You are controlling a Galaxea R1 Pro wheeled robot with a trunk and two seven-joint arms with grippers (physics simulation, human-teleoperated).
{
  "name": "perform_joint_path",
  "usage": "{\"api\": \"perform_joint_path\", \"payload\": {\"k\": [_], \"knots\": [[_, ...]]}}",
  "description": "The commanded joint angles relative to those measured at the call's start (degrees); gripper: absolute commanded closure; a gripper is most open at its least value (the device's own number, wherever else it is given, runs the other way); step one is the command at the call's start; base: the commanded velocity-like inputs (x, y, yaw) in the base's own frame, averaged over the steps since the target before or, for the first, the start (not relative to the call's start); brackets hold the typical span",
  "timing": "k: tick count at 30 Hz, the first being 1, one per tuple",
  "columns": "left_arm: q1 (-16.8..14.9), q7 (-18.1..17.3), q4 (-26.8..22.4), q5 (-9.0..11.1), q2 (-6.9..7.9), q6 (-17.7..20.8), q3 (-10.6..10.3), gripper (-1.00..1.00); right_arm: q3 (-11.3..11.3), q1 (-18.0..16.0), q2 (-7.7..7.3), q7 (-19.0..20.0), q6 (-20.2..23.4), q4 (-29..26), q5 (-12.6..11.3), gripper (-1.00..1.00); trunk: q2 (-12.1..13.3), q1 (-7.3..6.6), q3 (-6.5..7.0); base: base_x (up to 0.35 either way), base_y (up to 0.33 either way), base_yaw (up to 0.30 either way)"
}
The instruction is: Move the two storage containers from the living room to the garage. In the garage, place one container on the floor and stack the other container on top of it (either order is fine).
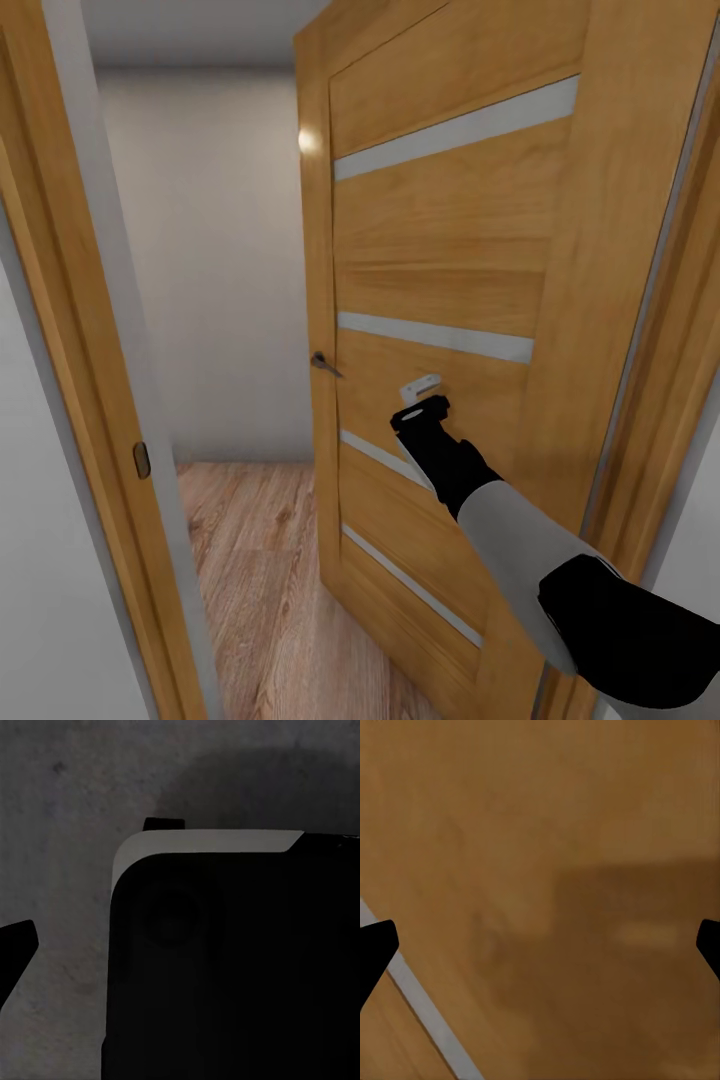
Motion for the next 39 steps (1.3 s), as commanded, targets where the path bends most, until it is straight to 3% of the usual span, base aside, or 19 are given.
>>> {"api": "perform_joint_path", "payload": {"k": [1,16,25,39], "knots": [[0.0,0.1,0.0,0.4,-0.01,-0.1,0.0,-1.0,0.2,0.0,0.0,-0.1,0.4,-0.1,0.4,-1.0,0.0,0.0,-0.06,0.093,0.0,0.0],[0.0,0.1,-0.1,0.6,-0.01,-0.1,0.0,-1.0,3.3,0.0,0.0,-1.3,-1.2,-0.1,1.0,-1.0,0.0,0.0,-0.06,0.26,0.0,0.0],[0.0,0.1,-0.1,0.6,0.05,0.0,0.0,-1.0,3.5,0.0,0.0,-1.3,-1.2,0.4,0.7,-1.0,0.0,0.0,-0.06,0.047,0.0,0.0],[0.0,0.1,-0.1,0.6,0.15,0.0,0.1,-1.0,3.4,0.0,0.0,-1.3,-1.3,1.0,0.8,-1.0,0.0,0.0,-0.06,0.299,0.0,0.0]]}}
